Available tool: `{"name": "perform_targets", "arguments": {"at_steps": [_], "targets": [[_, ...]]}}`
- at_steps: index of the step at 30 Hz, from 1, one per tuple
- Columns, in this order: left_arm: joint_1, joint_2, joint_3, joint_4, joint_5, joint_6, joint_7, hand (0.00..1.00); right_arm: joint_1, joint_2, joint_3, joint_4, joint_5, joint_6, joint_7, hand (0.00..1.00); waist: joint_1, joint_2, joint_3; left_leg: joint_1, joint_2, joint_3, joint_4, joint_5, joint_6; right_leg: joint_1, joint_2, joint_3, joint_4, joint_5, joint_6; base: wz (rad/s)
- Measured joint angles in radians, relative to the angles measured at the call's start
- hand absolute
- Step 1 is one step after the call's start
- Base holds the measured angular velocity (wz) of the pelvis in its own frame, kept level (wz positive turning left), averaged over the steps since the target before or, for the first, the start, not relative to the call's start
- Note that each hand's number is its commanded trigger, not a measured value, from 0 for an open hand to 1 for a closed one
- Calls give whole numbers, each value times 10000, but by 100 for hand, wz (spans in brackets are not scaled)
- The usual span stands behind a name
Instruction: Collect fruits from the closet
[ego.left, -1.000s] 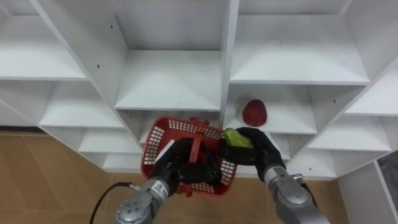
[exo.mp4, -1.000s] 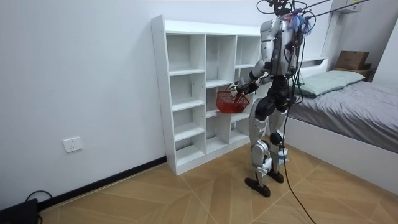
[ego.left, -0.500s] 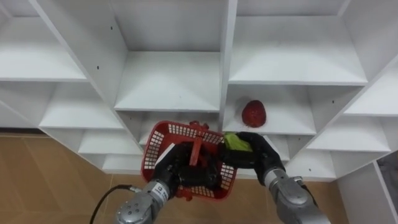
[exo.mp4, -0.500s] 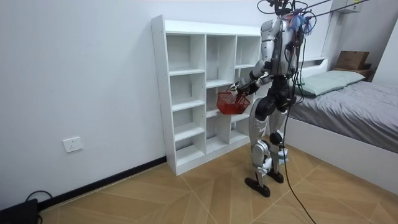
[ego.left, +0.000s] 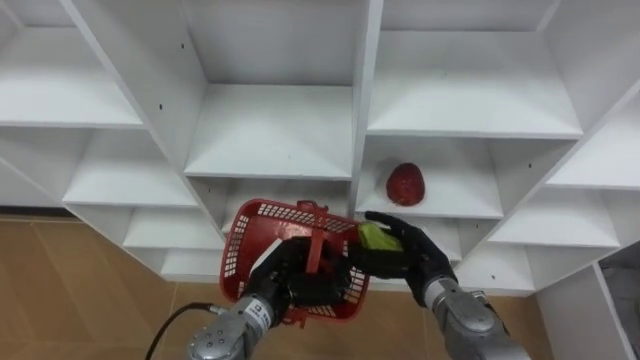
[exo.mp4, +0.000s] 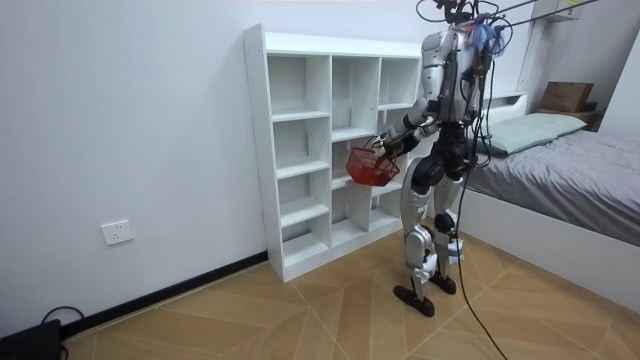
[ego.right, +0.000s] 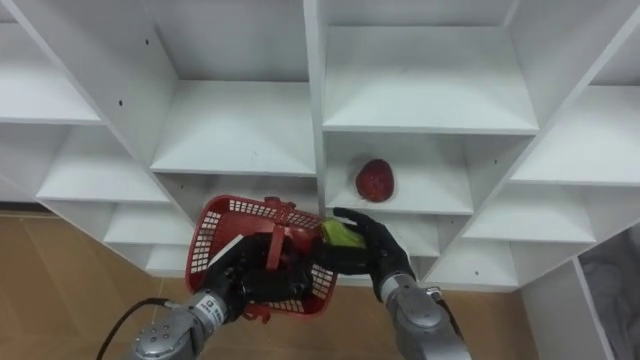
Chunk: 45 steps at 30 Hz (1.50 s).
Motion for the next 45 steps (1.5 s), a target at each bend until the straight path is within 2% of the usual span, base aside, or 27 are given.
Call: {"name": "perform_targets", "arguments": {"at_steps": [7, 14, 22, 28, 37, 41, 45], "targets": [[-2, 13, -28, 0, -38, 6, 3, 100, -25, 47, 2, 30, 549, 49, 236, 0, -22, -111, 23, -20, -11, -20, -2, 0, 0, 0, 0, 5, -25, -1, 2, 0], [-2, 12, -42, 0, -160, 32, 4, 100, -35, 47, 9, 65, 1142, 249, 323, 0, 11, -114, 31, -22, -18, -20, -3, -1, 1, -11, -4, -11, -59, -4, 6, 0], [-2, 10, -41, -17, -382, 122, 36, 100, -35, 48, 14, 29, 1223, 269, 323, 0, 17, -94, 28, -77, -18, -29, -5, -2, 0, -14, 14, -1, -155, -3, 5, 0], [-34, 6, -104, -176, -478, 119, 303, 100, -85, 52, 32, -3, 1568, 248, 319, 0, 231, -84, 26, -78, 8, -54, -16, -1, 0, -28, 11, -1, -143, -1, 1, -1], [-32, 6, -72, -205, -464, 112, 485, 100, -118, 53, 69, -12, 1504, 230, 319, 0, 273, -78, 31, 14, 8, -71, -86, -2, 0, -9, -6, -17, -62, 7, 8, 0], [-9, 12, 90, -201, -448, 78, 551, 100, -26, 26, 97, -482, 1054, 220, 337, 0, 273, -30, 69, 40, 14, -39, -62, -2, 1, 0, -13, -39, 6, 7, 7, 0], [9, 55, 151, -202, -402, -194, 617, 100, -7, -15, 94, -931, 588, 224, 325, 0, 324, 15, 95, 49, 11, -33, -96, -2, 0, -3, 5, -54, 1, 9, 4, 0]]}}
